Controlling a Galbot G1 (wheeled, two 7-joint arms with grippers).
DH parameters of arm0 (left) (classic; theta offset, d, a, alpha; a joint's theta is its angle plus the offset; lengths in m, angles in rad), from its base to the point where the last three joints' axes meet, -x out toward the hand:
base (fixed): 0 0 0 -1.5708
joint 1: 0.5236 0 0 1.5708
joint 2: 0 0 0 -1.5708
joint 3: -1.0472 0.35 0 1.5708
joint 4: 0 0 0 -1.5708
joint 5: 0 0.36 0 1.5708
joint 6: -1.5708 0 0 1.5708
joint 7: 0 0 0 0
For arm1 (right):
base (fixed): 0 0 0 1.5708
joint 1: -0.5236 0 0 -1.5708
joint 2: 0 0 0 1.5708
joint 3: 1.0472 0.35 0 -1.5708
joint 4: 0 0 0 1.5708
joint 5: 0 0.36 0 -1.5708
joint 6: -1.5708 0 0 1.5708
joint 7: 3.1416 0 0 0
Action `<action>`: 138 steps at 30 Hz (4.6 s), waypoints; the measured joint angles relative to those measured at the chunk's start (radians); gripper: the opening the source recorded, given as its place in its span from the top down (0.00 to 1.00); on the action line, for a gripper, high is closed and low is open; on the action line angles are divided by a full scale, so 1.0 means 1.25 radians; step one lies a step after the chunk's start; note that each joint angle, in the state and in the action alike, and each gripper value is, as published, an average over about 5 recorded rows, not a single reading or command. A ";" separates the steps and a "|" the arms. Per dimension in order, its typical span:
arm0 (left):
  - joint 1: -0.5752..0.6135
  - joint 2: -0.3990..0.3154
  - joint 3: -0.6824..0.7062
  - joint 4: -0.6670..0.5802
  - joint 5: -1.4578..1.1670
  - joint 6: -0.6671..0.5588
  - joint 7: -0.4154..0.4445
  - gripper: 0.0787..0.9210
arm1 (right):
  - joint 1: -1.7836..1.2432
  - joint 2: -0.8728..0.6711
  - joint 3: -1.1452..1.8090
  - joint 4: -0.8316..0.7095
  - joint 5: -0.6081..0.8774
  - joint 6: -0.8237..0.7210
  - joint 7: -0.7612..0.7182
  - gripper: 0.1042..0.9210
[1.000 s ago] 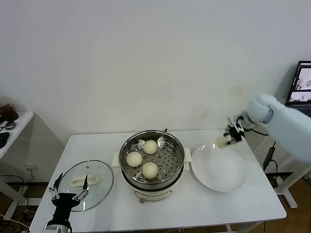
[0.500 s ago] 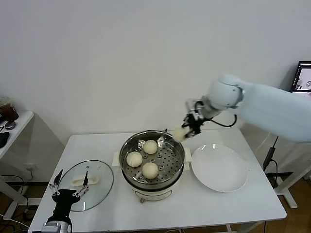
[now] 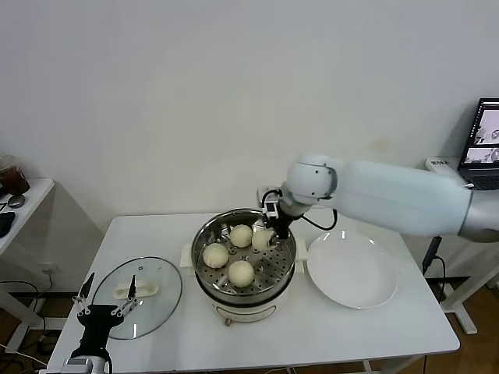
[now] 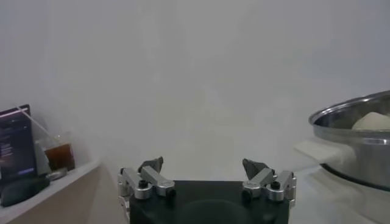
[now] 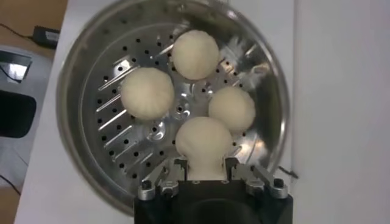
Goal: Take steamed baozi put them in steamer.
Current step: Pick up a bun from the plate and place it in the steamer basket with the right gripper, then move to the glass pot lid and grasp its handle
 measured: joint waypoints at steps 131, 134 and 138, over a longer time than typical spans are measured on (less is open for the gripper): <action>-0.347 0.127 0.080 0.532 1.175 -0.040 -0.132 0.18 | -1.750 0.335 1.684 0.242 -0.335 0.737 0.489 0.12; -0.352 0.128 0.083 0.545 1.169 -0.039 -0.128 0.28 | -1.750 0.335 1.683 0.242 -0.336 0.738 0.488 0.12; -0.357 0.129 0.084 0.560 1.160 -0.040 -0.124 0.42 | -1.749 0.335 1.680 0.243 -0.337 0.739 0.488 0.12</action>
